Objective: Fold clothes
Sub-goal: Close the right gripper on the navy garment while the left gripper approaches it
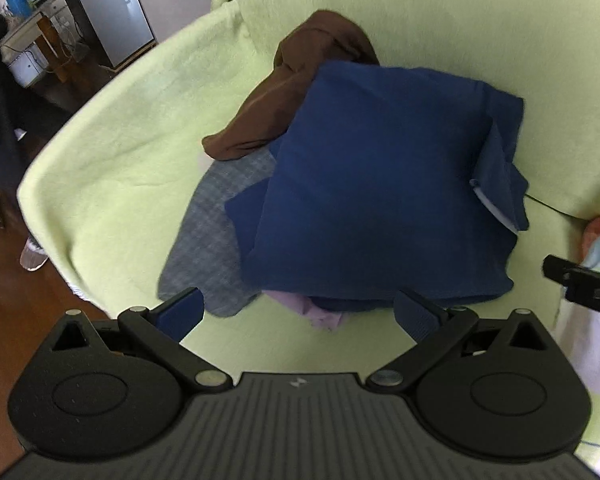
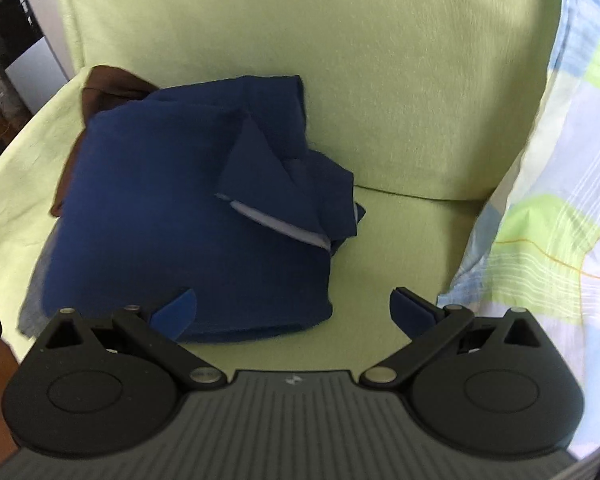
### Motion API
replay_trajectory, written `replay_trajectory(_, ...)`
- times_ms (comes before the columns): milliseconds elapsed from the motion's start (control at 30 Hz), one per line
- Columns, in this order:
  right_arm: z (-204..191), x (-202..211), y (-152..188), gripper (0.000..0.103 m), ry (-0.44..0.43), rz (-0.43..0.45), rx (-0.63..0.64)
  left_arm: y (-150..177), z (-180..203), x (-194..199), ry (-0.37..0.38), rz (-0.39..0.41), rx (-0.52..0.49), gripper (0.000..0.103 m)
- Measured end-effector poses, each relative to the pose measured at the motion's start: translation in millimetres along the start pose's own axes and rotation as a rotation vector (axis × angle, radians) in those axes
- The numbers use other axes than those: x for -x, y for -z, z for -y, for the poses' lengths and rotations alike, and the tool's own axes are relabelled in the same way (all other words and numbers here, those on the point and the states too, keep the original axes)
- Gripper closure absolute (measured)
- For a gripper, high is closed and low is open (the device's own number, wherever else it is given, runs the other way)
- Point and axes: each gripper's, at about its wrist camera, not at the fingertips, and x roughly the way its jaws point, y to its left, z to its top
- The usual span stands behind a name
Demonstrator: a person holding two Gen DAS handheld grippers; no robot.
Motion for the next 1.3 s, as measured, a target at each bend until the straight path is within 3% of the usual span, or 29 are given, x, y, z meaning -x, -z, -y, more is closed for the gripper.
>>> replay_trajectory(133,2.6,-31.7,9.0,0.001,-0.021,0.045,0.044,4.3,-5.6,-39.2,-0.025,0.018,-0.038,0.001)
replay_trajectory(233,-8.2,-55.7,7.9,0.008,-0.031,0.08,0.129,-1.8,-6.9,-59.1,-0.047,0.067,-0.085,0.001)
replay_trajectory(300,-15.1,-67.1,4.4,0.016,-0.049,0.116,0.19,-6.2,-6.4,-66.9,-0.057,0.095,-0.11,0.001)
replay_trajectory(433,-25.3,-80.7,-5.6,0.018,-0.086,0.186,0.245,-13.5,-8.0,-81.3,-0.058,0.146,-0.151,0.001)
replay_trajectory(533,-29.9,-94.6,-13.2,0.029,-0.108,0.203,0.265,-20.1,-10.9,-84.9,-0.061,0.167,-0.17,0.001)
replay_trajectory(733,-38.9,-129.5,-34.3,0.034,-0.116,0.252,0.294,-28.2,-19.2,-95.5,-0.052,0.157,-0.172,0.001)
replay_trajectory(767,-40.6,-139.0,-38.4,0.051,-0.111,0.253,0.302,-28.1,-19.1,-96.5,-0.051,0.157,-0.174,0.001)
replay_trajectory(800,-41.6,-145.7,-40.3,0.09,-0.116,0.237,0.31,-28.2,-19.0,-97.6,-0.049,0.157,-0.176,0.001)
replay_trajectory(833,-41.0,-150.9,-42.3,0.098,-0.145,0.205,0.307,-27.7,-19.1,-98.9,-0.047,0.154,-0.184,0.001)
replay_trajectory(867,-38.1,-151.7,-43.5,0.098,-0.177,0.189,0.284,-27.3,-18.4,-99.0,-0.047,0.153,-0.186,0.001)
replay_trajectory(1000,-23.4,-114.2,-24.4,0.098,-0.306,0.244,0.255,-30.0,-18.5,-84.8,-0.025,0.159,-0.194,0.001)
replay_trajectory(1100,-18.0,-66.0,15.8,0.098,-0.4,0.244,0.326,-34.3,-22.8,-60.7,0.025,0.167,-0.181,0.001)
replay_trajectory(1300,-18.7,9.1,111.6,0.098,-0.524,0.079,0.445,-37.3,-11.1,-17.0,0.068,0.173,-0.176,0.001)
